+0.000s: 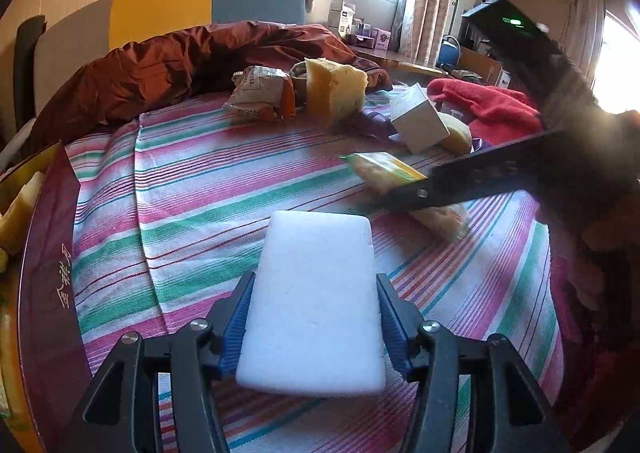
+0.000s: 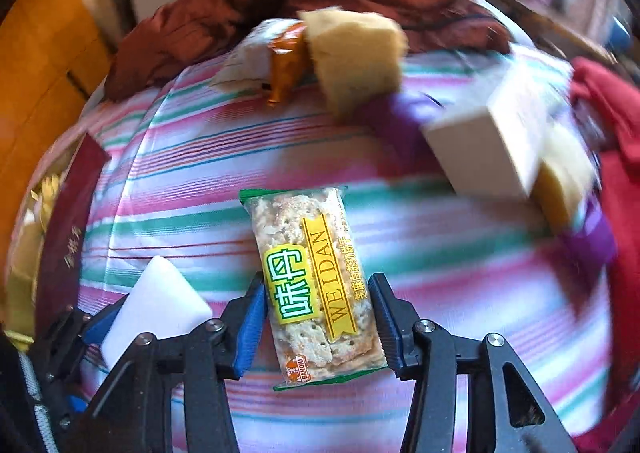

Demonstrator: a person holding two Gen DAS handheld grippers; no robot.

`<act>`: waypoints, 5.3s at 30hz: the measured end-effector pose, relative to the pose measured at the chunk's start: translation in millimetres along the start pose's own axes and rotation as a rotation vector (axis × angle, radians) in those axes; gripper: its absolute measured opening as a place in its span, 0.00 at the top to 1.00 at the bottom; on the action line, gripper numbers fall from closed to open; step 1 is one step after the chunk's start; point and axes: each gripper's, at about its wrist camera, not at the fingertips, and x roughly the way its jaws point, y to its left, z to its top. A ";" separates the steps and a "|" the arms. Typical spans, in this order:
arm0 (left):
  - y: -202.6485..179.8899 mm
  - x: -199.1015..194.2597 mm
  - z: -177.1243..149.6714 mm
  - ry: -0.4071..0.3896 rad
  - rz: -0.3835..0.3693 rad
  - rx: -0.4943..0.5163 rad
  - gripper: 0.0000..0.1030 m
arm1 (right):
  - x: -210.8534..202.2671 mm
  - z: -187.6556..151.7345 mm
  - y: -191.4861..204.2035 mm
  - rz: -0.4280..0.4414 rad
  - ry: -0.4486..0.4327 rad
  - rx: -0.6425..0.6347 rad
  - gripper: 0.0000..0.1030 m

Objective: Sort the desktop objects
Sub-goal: 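Hold the eraser sponge with the left gripper while the right gripper grasps another WEIDAN cracker packet, then place the eraser sponge in the tray with the left gripper while the right gripper drops the cracker packet there, then move both open grippers back toward the remaining items, then grasp the white medicine box with the left gripper while the right gripper grasps the purple snack packet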

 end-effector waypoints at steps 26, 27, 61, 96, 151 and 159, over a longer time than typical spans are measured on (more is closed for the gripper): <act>36.7 -103.2 9.1 -0.082 -0.006 -0.109 0.44 | -55.0 -21.9 60.7 0.148 -0.070 0.182 0.51; 43.7 -106.7 8.6 -0.082 0.000 -0.123 0.44 | -54.7 -21.0 68.8 0.163 -0.069 0.174 0.51; 248.7 -112.0 -7.1 0.069 0.312 -0.468 0.44 | 31.5 25.2 294.5 0.171 0.019 -0.098 0.56; 186.0 -132.8 7.6 0.040 0.400 -0.366 0.38 | -21.2 6.0 198.0 0.214 -0.134 0.018 0.49; 17.8 -56.1 30.3 0.169 0.171 -0.108 0.38 | -120.7 19.0 -28.0 -0.283 -0.407 0.207 0.37; 22.0 -40.6 38.0 0.209 0.120 -0.163 0.37 | -58.4 63.1 -152.8 -0.116 -0.152 0.573 0.33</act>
